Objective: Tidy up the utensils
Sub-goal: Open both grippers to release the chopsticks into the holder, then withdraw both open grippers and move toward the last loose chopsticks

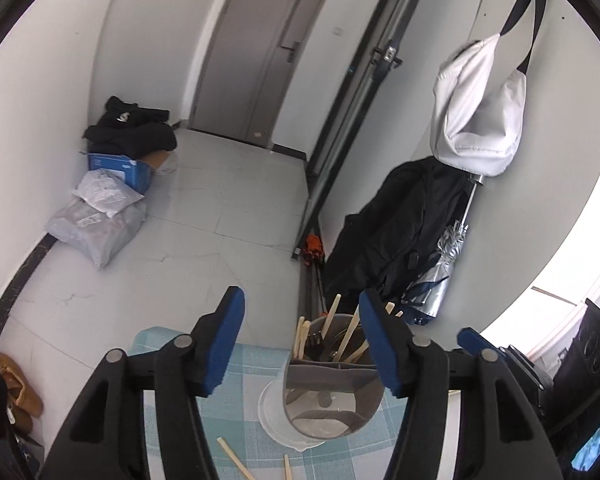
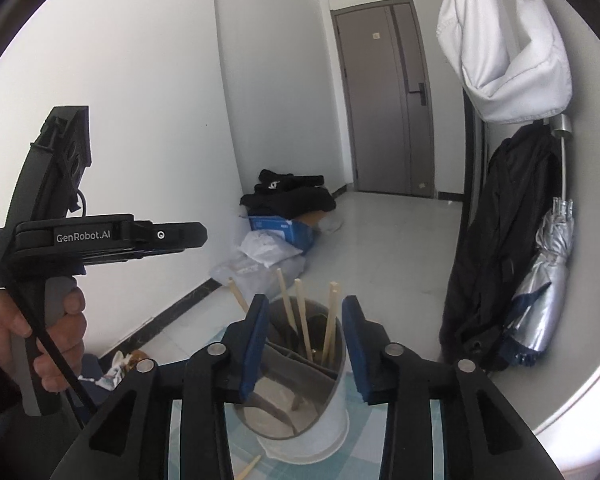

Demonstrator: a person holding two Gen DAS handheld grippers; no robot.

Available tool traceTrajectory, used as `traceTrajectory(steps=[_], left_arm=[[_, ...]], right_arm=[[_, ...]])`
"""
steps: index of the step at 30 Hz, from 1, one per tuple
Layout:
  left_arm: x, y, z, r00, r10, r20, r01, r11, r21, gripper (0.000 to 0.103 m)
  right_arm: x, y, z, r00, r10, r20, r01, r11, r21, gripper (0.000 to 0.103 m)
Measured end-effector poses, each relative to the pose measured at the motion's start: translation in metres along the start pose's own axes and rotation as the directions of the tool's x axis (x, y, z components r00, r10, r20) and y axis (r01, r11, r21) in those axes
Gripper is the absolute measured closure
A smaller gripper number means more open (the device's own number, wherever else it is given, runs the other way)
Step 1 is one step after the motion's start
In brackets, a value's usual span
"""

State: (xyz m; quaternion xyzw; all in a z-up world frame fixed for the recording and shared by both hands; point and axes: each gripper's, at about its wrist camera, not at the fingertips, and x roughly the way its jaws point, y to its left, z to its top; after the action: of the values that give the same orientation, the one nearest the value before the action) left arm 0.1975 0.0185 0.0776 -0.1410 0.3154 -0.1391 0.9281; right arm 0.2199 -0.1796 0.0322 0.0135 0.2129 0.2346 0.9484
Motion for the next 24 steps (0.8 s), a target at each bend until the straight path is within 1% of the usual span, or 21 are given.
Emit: traceTrajectory(steps=[1,2,3,4,5,6,9,11,12,14,17,18,19,20,24], left_arm=[[-0.005,-0.002,-0.001,1.000,0.017,0.006,-0.017,1.000,0.001,0.046],[-0.012,-0.003,-0.004,0.999,0.030,0.016,-0.030,1.000,0.001,0.042],[-0.018,-0.004,-0.006,0.999,0.046,0.025,-0.046,0.999,0.000,0.038],[-0.024,-0.005,-0.009,0.998,0.060,0.034,-0.060,0.998,-0.003,0.030],[-0.033,-0.007,-0.012,0.996,0.069,0.049,-0.069,0.998,-0.009,0.026],[-0.039,-0.007,-0.015,0.995,0.074,0.062,-0.073,0.997,-0.013,0.026],[-0.051,-0.010,-0.024,0.992,0.096,0.076,-0.095,0.995,-0.017,0.023],[-0.057,-0.010,-0.029,0.990,0.115,0.079,-0.113,0.993,-0.029,0.018],[-0.060,-0.009,-0.032,0.989,0.124,0.078,-0.121,0.992,-0.035,0.018],[-0.065,-0.010,-0.039,0.992,0.107,0.072,-0.105,0.994,-0.037,0.018],[-0.071,-0.013,-0.050,0.990,0.119,0.080,-0.117,0.993,-0.030,0.017],[-0.074,-0.012,-0.055,0.989,0.123,0.083,-0.121,0.992,-0.030,0.014],[-0.075,-0.012,-0.058,0.988,0.130,0.087,-0.127,0.991,-0.033,0.009],[-0.078,-0.011,-0.063,0.986,0.136,0.094,-0.133,0.990,-0.037,0.006],[-0.083,-0.004,-0.077,0.979,0.172,0.112,-0.169,0.985,-0.037,0.006]], right_arm=[[-0.006,0.001,0.000,1.000,-0.005,0.004,0.005,1.000,0.008,0.062],[-0.011,0.002,-0.001,1.000,-0.009,0.008,0.009,1.000,0.015,0.059],[-0.017,0.003,-0.001,1.000,-0.011,0.014,0.011,1.000,0.024,0.052],[-0.023,0.004,-0.002,1.000,-0.012,0.021,0.012,0.999,0.033,0.047],[-0.029,0.006,-0.003,0.999,-0.014,0.029,0.013,0.999,0.041,0.046],[-0.034,0.008,-0.003,0.999,-0.017,0.034,0.016,0.999,0.045,0.044],[-0.048,0.017,-0.008,0.998,-0.028,0.050,0.025,0.998,0.053,0.034],[-0.057,0.023,-0.011,0.998,-0.024,0.052,0.021,0.998,0.058,0.033],[-0.061,0.027,-0.013,0.998,-0.024,0.051,0.021,0.998,0.061,0.033],[-0.070,0.033,-0.018,0.998,-0.026,0.053,0.023,0.998,0.066,0.032],[-0.082,0.045,-0.027,0.997,-0.034,0.065,0.030,0.998,0.063,0.026],[-0.085,0.048,-0.030,0.997,-0.038,0.065,0.034,0.997,0.063,0.024],[-0.088,0.052,-0.033,0.997,-0.036,0.062,0.032,0.998,0.062,0.023],[-0.089,0.055,-0.036,0.998,-0.034,0.058,0.030,0.998,0.062,0.023],[-0.094,0.065,-0.052,0.999,-0.033,0.033,0.030,0.997,0.074,0.023]])
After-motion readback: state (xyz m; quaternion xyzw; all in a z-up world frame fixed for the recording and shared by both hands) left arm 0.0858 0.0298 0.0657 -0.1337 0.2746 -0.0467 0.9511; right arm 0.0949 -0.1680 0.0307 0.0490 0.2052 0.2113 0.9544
